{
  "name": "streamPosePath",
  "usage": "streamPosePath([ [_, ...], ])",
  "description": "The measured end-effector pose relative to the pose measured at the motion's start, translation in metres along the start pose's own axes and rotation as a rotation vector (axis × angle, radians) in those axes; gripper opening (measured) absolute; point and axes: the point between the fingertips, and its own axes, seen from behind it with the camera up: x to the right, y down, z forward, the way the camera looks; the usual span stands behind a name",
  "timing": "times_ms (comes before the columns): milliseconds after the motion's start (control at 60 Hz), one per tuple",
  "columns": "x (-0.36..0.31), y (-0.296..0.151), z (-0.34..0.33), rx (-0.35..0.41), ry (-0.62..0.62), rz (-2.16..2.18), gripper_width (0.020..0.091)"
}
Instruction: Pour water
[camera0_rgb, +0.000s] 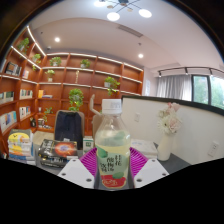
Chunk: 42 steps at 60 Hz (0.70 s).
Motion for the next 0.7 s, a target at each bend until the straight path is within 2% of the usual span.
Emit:
streamPosePath([
  [133,0.031,0.049,0.010,-0.062,0.067,0.062,0.0393],
  [417,0.075,0.149,0.041,-0.200,0.085,0.081,0.0401],
  [450,0.075,0.144,0.040,-0.159,0.084,0.098,0.0395],
  [617,0.079,0.147,0.034,-0.134,0.058,0.163,0.0400],
  [633,0.079,0.147,0.034,-0.132,0.057,0.171,0.0431],
  [700,0.079,0.147,0.032,-0.119,0.041,0.178,0.0464],
])
